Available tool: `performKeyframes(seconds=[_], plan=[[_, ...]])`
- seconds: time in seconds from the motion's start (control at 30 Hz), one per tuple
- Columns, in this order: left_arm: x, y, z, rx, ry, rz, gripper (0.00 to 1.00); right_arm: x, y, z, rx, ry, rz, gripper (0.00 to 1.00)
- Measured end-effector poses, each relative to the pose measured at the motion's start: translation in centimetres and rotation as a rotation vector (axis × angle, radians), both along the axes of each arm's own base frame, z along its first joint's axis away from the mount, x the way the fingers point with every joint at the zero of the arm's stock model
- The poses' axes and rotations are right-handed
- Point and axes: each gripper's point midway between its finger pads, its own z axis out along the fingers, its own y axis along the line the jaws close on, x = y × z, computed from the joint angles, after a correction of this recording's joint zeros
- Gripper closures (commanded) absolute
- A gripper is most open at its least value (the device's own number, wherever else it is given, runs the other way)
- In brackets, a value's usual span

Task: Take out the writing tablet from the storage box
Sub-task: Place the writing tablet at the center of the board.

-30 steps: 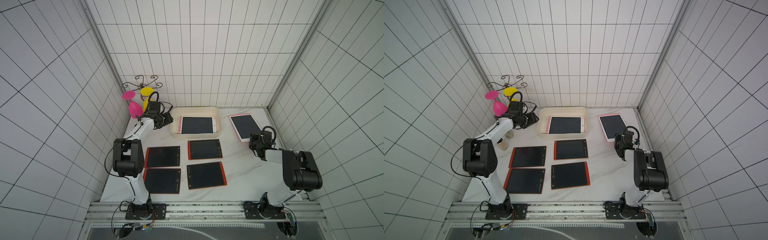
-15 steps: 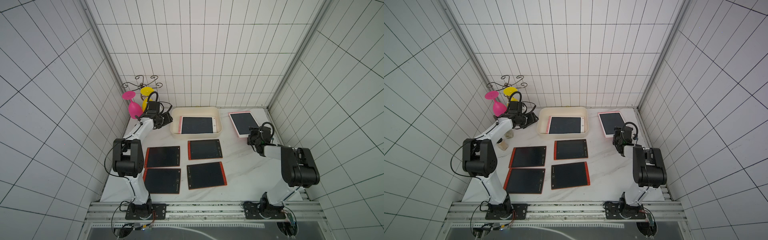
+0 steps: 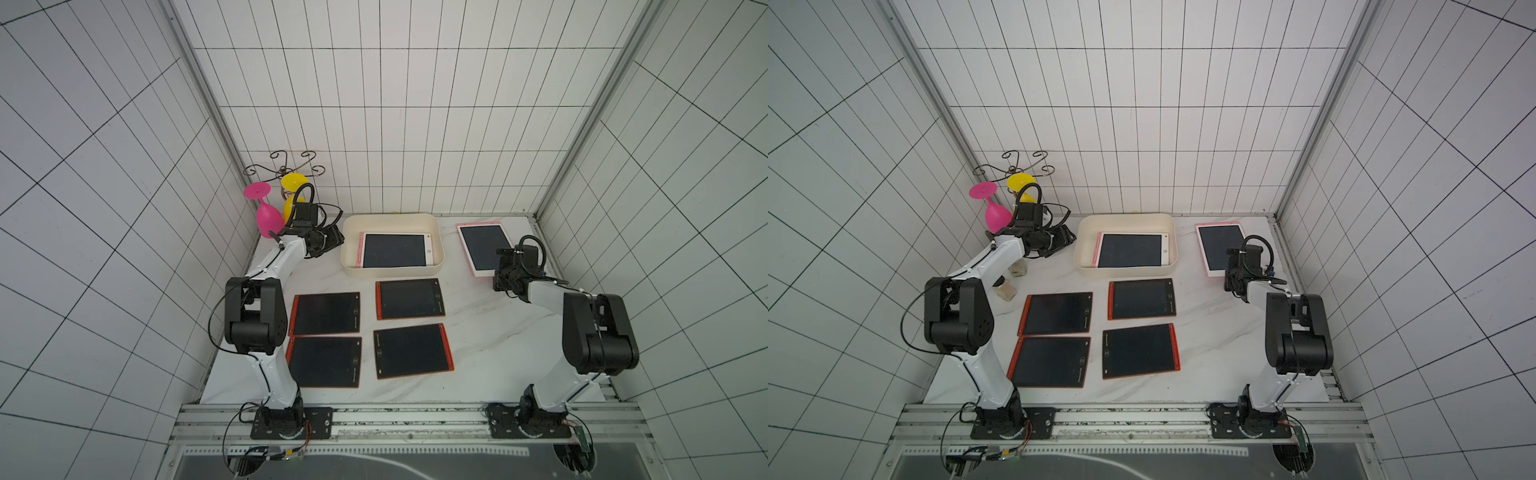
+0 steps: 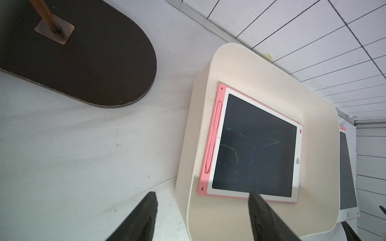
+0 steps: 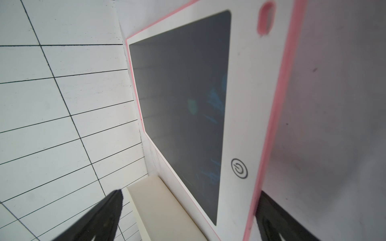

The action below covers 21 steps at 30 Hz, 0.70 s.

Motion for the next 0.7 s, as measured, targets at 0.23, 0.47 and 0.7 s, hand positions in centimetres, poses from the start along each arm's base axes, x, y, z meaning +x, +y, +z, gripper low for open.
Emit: performKeyframes(seconds=[0.23, 0.47, 0.7], plan=[[0.0, 0.0, 0.0, -0.001, 0.001, 0.0, 0.31, -0.7, -0.2, 0.4, -0.008, 0.054, -0.023, 0.02], [0.0, 0.0, -0.1, -0.001, 0.002, 0.0, 0.31, -1.3, 0.1, 0.0, -0.021, 0.088, -0.01, 0.02], [0.0, 0.0, -0.1, -0.002, 0.002, 0.001, 0.31, 1.0, 1.6, 3.6, -0.165, 0.004, 0.134, 0.02]])
